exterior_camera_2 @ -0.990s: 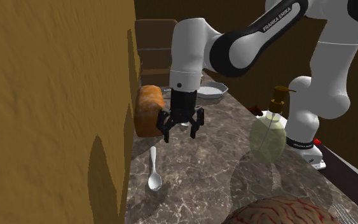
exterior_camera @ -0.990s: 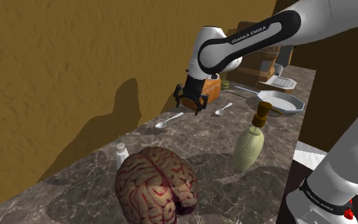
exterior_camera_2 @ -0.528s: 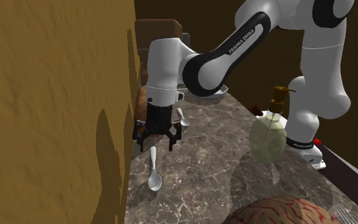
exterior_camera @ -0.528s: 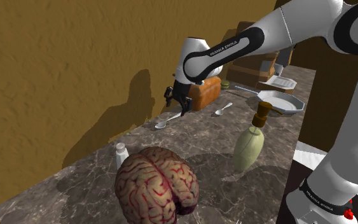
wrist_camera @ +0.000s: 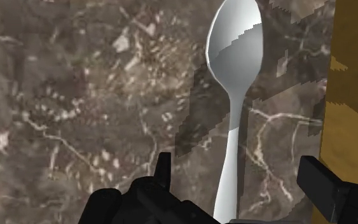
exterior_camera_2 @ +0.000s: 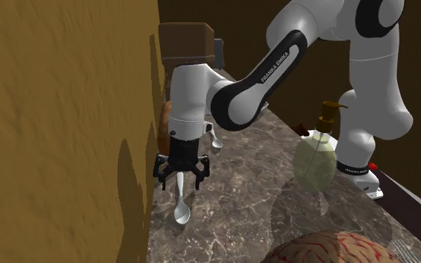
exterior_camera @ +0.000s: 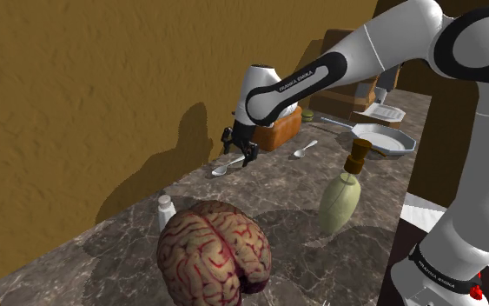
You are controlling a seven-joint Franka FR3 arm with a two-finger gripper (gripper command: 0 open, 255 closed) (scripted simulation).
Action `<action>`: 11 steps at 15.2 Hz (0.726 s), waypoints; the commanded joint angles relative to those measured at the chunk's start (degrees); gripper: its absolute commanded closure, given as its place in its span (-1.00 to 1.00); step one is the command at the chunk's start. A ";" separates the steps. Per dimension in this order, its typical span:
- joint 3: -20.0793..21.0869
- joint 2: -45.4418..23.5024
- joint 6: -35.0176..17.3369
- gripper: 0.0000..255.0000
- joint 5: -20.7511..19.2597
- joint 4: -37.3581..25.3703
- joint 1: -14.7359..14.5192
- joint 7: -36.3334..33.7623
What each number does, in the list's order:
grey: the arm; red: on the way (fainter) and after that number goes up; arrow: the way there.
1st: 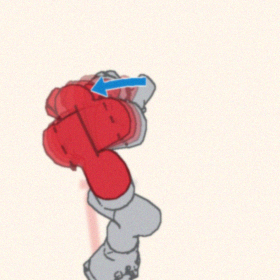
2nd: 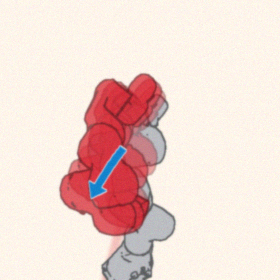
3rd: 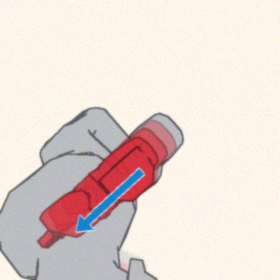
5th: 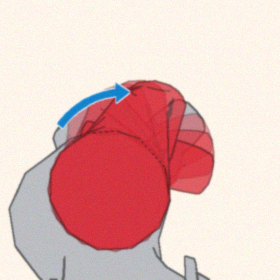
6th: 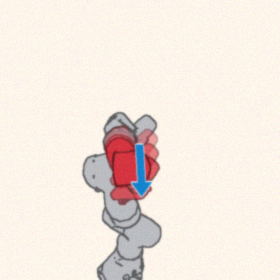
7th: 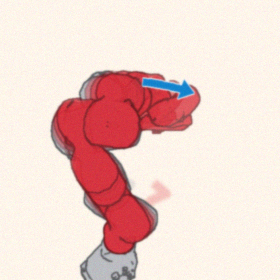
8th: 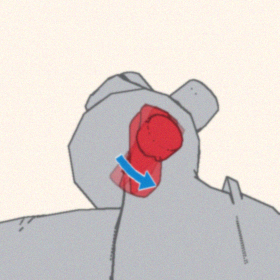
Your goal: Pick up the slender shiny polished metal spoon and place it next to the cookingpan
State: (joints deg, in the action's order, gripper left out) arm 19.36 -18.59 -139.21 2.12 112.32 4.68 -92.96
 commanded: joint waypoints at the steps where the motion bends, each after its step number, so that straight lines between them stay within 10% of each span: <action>1: -0.03 -0.15 -0.28 -1.00 -0.05 0.11 -0.02 -0.01; 6: -0.03 -0.15 -0.27 -1.00 -0.05 0.10 -0.02 -0.01; 7: -0.03 -0.15 -0.27 1.00 -0.05 0.10 -0.02 -0.01; 11: -0.03 -0.17 -0.24 1.00 -0.05 0.05 -0.02 0.00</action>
State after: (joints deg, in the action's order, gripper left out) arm 19.34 -18.70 -139.41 2.08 112.37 4.66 -92.96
